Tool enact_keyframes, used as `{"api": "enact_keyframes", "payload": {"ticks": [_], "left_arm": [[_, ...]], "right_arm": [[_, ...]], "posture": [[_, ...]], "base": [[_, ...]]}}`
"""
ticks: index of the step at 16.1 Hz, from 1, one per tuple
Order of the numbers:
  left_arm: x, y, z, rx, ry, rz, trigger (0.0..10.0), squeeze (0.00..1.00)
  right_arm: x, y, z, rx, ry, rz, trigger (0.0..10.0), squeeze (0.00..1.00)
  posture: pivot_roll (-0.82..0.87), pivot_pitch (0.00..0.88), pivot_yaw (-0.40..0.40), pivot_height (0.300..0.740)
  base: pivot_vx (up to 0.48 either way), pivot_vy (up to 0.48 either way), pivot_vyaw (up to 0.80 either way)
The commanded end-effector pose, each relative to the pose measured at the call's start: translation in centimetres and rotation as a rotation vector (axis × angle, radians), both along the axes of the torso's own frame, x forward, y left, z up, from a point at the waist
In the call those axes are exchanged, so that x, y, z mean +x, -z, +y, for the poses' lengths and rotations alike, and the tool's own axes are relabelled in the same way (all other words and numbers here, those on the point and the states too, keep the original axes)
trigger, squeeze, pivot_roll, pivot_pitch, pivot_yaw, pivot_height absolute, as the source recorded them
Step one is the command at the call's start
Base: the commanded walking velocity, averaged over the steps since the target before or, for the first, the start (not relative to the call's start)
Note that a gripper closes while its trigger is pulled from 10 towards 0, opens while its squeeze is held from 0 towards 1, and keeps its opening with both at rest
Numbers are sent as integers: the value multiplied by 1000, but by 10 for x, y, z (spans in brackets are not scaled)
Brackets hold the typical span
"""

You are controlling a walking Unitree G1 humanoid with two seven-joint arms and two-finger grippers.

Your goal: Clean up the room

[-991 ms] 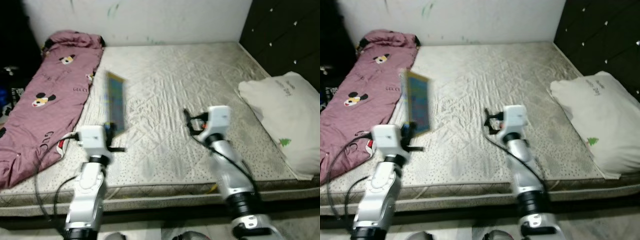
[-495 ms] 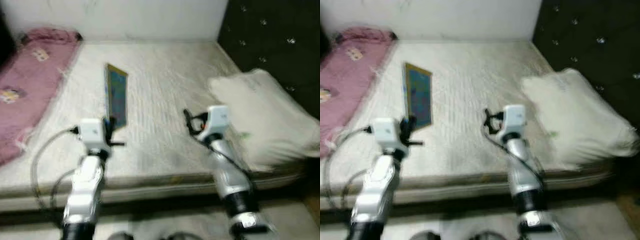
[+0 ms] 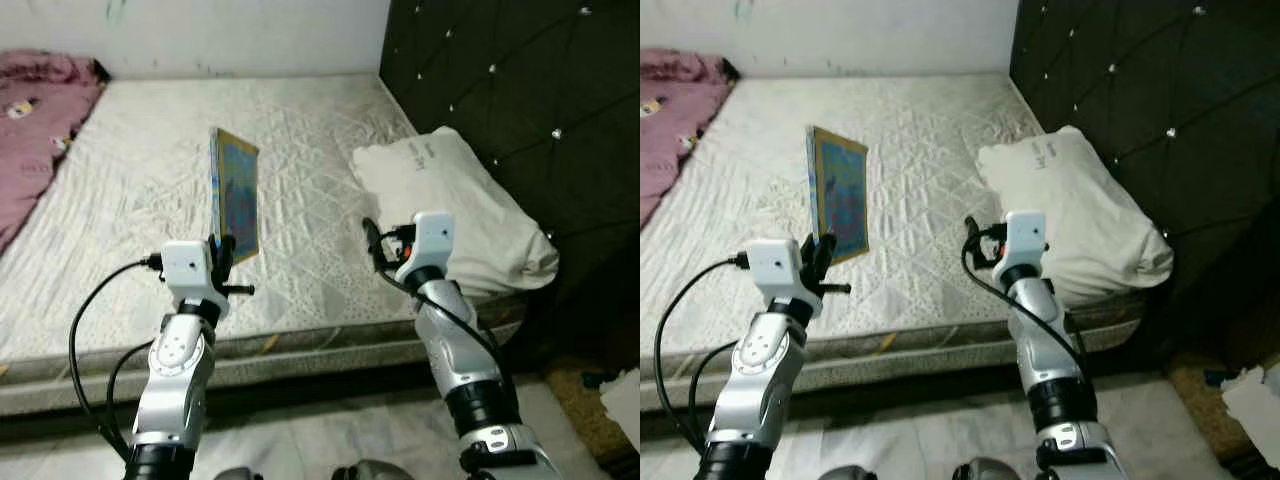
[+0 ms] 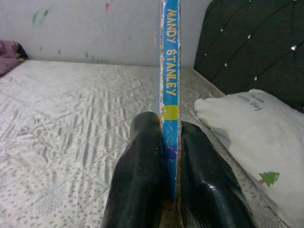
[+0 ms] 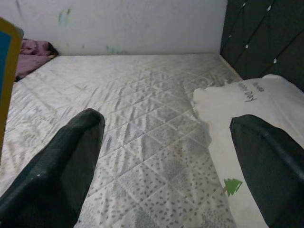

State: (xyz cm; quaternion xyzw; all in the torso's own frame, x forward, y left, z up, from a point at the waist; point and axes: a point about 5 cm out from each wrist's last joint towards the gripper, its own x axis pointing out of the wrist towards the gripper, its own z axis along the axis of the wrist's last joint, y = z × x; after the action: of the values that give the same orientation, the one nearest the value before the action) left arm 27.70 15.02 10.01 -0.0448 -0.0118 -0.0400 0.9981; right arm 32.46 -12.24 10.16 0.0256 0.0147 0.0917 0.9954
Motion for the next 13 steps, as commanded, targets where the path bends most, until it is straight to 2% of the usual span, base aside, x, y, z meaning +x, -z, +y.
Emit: {"api": "enact_keyframes", "payload": {"ticks": [1, 3, 13], "left_arm": [[1, -13, 4, -3, 1, -74, 10000, 0], [1, -13, 3, -8, 6, -76, 10000, 0], [2, -14, 1, -15, 22, -83, 10000, 0]], "right_arm": [[2, -4, 2, -4, -11, -15, 10000, 0], [2, -5, 2, -3, -10, -19, 10000, 0], [4, -6, 1, -6, -7, -24, 10000, 0]], "posture": [[-97, 5, 5, 740], [-97, 5, 5, 740], [-102, 2, 2, 740]], "base": [[0, 0, 0], [122, 0, 0], [305, 0, 0]]}}
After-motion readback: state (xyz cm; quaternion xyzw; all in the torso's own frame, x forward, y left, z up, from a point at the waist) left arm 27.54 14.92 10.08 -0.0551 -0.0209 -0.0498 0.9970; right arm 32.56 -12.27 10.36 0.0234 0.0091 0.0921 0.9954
